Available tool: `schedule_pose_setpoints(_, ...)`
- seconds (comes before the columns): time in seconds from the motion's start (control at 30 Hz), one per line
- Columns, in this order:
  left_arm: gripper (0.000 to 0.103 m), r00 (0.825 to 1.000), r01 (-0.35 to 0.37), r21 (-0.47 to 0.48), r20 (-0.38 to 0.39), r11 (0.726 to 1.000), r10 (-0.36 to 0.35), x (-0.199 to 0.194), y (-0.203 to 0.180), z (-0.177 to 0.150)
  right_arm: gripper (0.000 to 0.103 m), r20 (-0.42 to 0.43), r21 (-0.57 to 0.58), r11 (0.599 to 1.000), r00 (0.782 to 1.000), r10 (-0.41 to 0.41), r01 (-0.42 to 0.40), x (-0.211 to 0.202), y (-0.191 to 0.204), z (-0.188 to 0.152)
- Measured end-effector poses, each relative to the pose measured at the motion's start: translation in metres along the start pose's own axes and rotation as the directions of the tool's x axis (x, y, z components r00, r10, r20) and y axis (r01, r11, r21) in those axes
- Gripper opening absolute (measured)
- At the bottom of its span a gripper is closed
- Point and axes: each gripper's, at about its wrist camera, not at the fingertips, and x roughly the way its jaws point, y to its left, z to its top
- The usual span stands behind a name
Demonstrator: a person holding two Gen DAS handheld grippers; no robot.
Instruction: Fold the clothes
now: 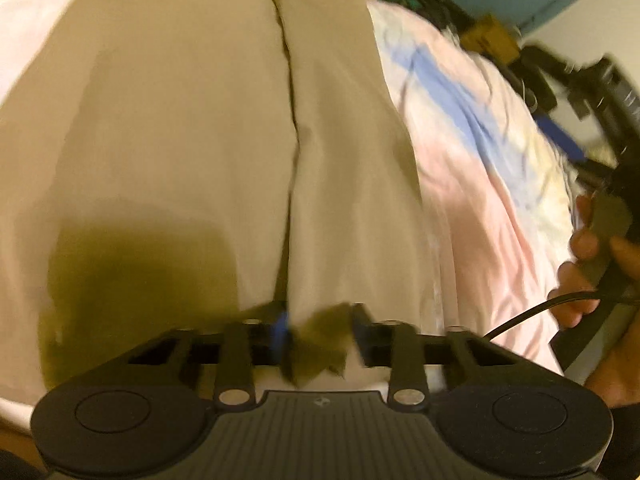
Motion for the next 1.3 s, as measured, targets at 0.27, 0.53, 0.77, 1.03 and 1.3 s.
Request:
schedule_pose_setpoints(0.27, 0.007, 0.994, -0.074, 0.117, 0.091, 0.99, 0.064, -0.02, -0.017, -0.004, 0.095, 0.018, -0.035, 0.999, 1.0, 0.013, -0.012, -0.005, 0.012, 0.0)
schedule_pose_setpoints(0.53, 0.067, 0.94, -0.189, 0.195, 0.319, 0.962, 0.12, -0.065, -0.043, 0.019, 0.094, 0.037, -0.002, 1.0, 0.999, 0.017, -0.017, -0.004, 0.001, 0.003)
schedule_pose_setpoints(0.77, 0.086, 0.84, -0.25, 0.159, 0.526, 0.955, 0.132, -0.097, -0.068, 0.087, 0.091, -0.022, 0.061, 0.998, 1.0, 0.003, -0.001, 0.018, -0.019, -0.003)
schedule_pose_setpoints(1.03, 0.086, 0.827, -0.228, 0.127, 0.548, 0.965, 0.123, -0.091, -0.023, 0.097, 0.065, -0.148, -0.048, 0.994, 0.985, 0.087, -0.095, 0.102, 0.021, 0.007)
schedule_pose_setpoints(1.3, 0.088, 0.826, -0.218, 0.028, 0.538, 0.976, 0.169, -0.087, 0.05, 0.118, 0.044, -0.248, -0.188, 0.977, 0.967, 0.05, -0.099, 0.286, 0.104, 0.025)
